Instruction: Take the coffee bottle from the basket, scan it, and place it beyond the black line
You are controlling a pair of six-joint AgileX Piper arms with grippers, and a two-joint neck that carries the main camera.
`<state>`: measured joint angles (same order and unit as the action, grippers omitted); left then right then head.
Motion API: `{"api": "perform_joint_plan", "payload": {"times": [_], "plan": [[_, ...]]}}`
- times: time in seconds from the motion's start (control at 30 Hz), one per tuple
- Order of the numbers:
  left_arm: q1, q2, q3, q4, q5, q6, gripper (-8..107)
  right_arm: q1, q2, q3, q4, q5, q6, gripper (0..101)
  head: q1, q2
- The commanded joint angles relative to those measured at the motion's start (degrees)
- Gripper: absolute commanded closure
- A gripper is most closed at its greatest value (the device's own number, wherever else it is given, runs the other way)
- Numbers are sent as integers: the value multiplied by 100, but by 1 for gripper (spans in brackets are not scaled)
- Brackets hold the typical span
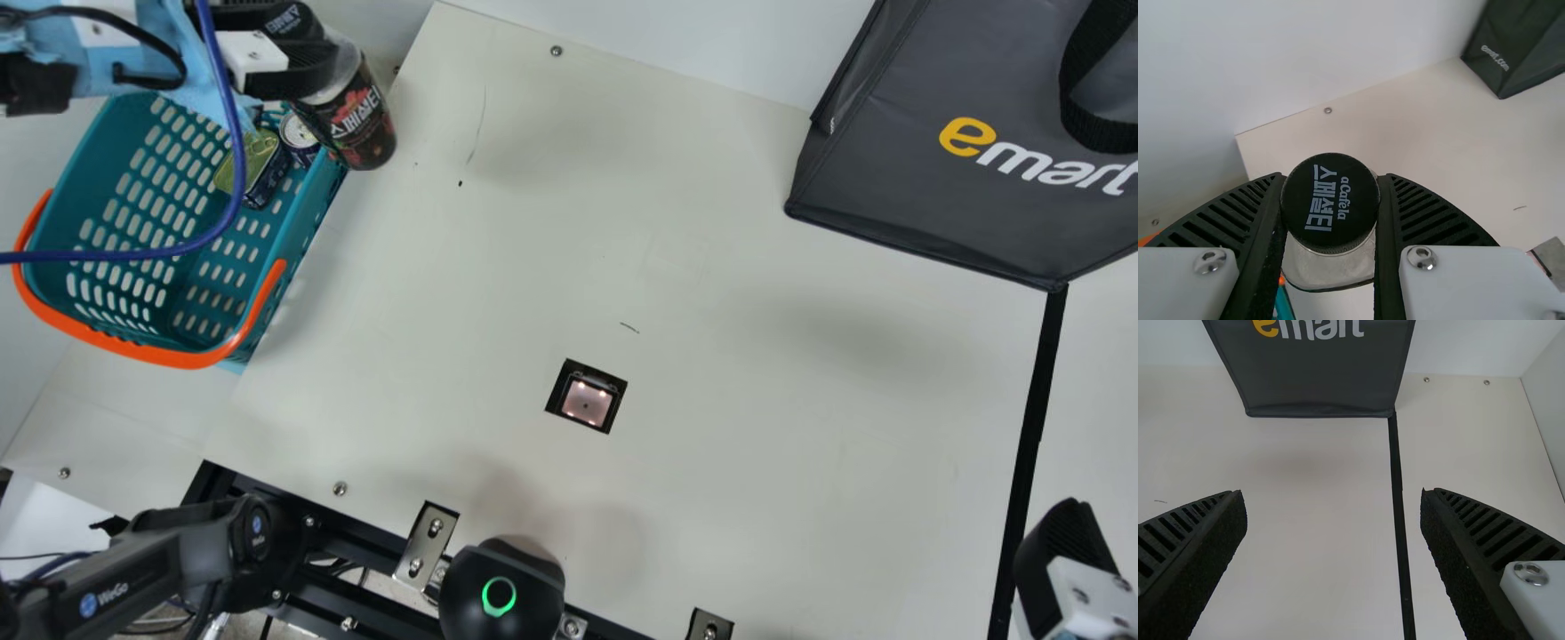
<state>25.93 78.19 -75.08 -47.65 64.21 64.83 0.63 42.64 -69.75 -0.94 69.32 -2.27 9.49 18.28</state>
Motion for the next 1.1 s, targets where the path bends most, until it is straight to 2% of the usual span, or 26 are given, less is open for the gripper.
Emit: {"api": "perform_joint_plan", "payload": {"times": [0.0, 1.07], "plan": [[-123, -3, 22, -17, 4, 31, 89, 0, 0, 0, 0, 0, 0, 10, -157, 14], [-1999, -54, 744, -150, -367, 283, 89, 0, 0, 0, 0, 0, 0, 10, -157, 14]]}}
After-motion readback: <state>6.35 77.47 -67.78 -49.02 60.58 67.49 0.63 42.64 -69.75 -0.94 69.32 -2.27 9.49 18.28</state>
